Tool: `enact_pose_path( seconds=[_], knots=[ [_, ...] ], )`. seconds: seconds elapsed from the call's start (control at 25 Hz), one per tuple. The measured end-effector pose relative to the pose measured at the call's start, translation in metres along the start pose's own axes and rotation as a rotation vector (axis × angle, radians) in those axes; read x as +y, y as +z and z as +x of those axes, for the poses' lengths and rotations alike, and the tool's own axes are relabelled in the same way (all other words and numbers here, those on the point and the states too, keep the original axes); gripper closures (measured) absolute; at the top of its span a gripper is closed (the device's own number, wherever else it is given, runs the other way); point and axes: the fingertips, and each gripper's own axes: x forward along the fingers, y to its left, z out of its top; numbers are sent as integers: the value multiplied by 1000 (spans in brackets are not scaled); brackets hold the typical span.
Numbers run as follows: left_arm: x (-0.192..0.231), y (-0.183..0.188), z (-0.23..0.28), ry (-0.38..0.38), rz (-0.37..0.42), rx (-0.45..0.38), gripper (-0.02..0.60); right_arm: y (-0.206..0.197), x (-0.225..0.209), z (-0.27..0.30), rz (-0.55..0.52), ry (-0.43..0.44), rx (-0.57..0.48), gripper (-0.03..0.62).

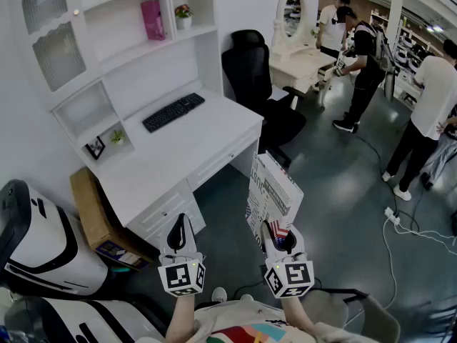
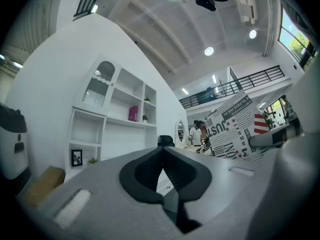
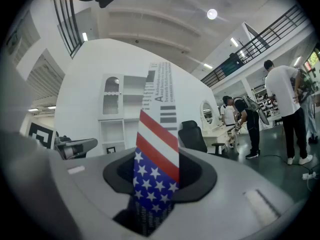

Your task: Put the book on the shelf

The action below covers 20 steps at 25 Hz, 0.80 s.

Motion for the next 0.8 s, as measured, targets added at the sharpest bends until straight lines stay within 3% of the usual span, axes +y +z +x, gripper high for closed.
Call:
enact_pose_path(
  seconds=[0.52, 0.8],
  knots=[
    [-6, 0, -8, 52, 16, -4, 580, -1, -12, -5, 5, 39, -1, 439],
    [-20, -15, -20, 92, -4, 16, 580, -19, -18, -10, 37, 87, 53, 438]
  ],
)
